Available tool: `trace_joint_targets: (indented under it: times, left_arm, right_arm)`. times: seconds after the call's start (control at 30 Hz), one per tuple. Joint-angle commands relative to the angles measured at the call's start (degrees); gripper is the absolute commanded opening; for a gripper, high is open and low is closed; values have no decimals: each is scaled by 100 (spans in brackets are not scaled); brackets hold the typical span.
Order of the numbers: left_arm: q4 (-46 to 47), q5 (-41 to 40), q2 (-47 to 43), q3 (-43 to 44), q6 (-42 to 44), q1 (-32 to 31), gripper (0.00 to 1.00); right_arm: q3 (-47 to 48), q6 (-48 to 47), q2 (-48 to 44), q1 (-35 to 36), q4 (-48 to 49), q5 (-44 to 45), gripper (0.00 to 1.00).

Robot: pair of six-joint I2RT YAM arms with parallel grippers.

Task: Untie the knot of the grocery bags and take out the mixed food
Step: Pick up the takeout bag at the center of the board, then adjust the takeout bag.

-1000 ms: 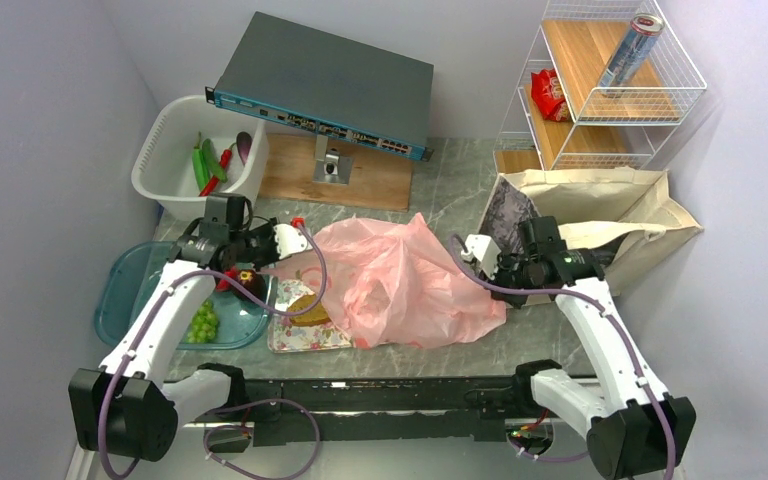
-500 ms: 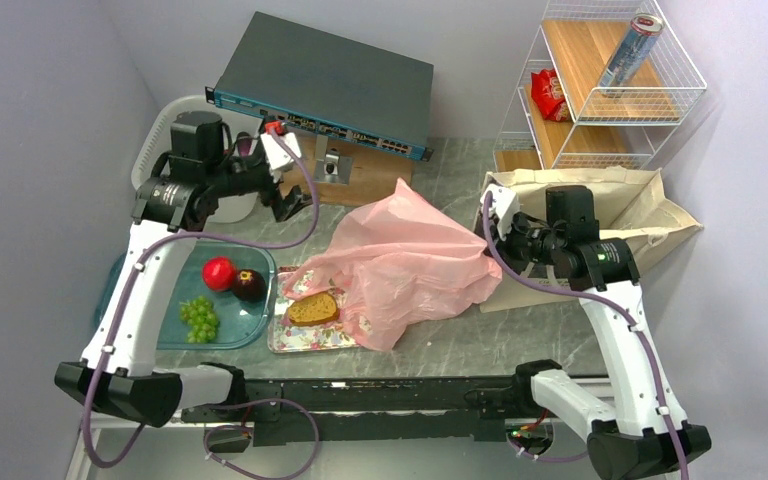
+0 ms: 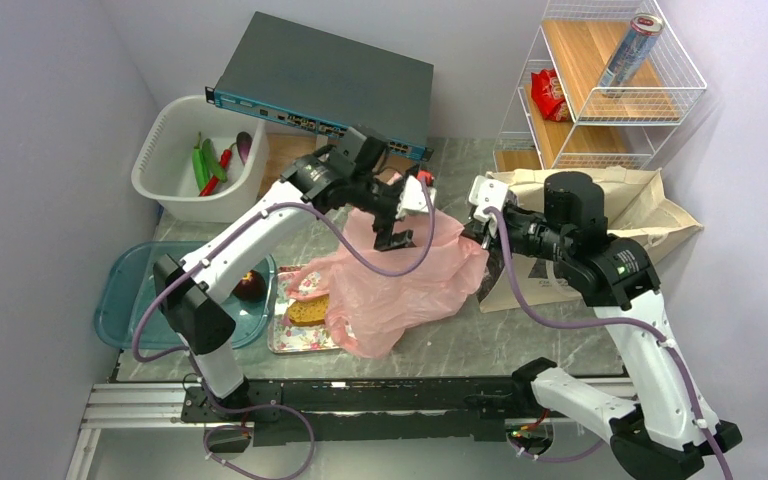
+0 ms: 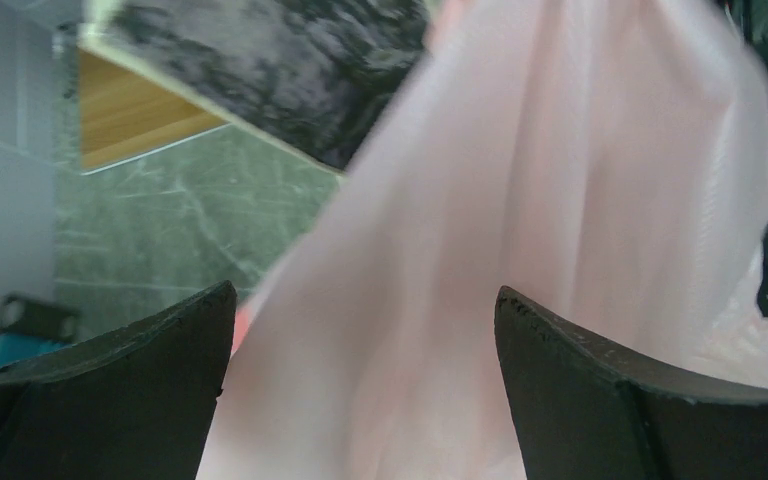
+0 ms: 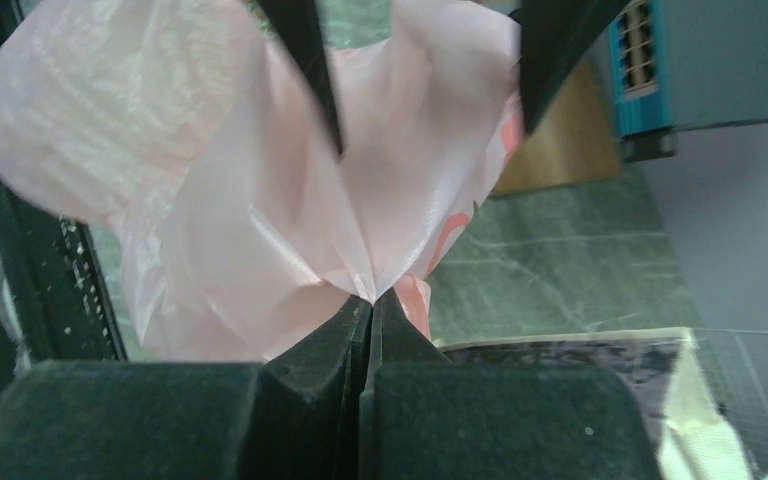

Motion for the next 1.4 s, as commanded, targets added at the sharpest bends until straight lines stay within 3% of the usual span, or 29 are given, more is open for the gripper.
trace_joint_targets:
  times: [0.0,0.03,0.07,0.13,0.17,0.23,0.3,0.43,0.63,0.73,0.97,1.1,1.27,1.3,1.37]
  left_arm:
    - [-168,152,-353,-310,552,-245,99]
    - [44,176,-409,-396,359,-253,97]
    - [191,243,-460,-396,124,-249,71]
    - [513,195,-538,-221,-499,-229,6]
    - [843,31,-624,-224,-981,-206,0]
    - [1466,-247,-953,-454,-1586,-139,0]
    - [2110,-675,-1285,-812,-2078,-129,0]
    - [2652,-935,-1379,-725,-3166,-92,0]
    - [4996,1105,-1231,-708,-6271,169,0]
    - [5787,1628,-1090,-791,-7389,128,0]
    - [5614,2045,-1209,-1063,-7642,98,0]
    - [5675,2952,-870,-840,-8154,137,0]
    - [6032,3345,-867,-1274,-8680,135,0]
    - [6094,3301,-901,-1379,-8685,140,0]
    - [5697,3202,-872,-1269,-8430,138,0]
  right_arm:
    - [324,203,-68,40,450,58,0]
    - [320,237,-74,36,510,54,0]
    - [304,245,-76,40,561,59,0]
    - [227,420,-50,39,617,196,0]
    - [258,605,23,41,569,290,14]
    - [448,1046,216,40,416,341,67]
    - [521,1603,295,41,509,222,98]
    - [-15,2356,36,41,1638,-512,100]
    - [-760,2836,228,41,3258,-880,100]
    - [-785,2723,342,98,4018,-900,100]
    - [-1020,1682,108,624,4763,219,100]
    - [-1407,1185,-138,967,5272,1016,100]
    - [-1600,514,-376,1187,5437,995,99]
    - [-1566,456,-384,1275,5355,952,96]
    - [-1487,364,-385,1488,5190,956,80]
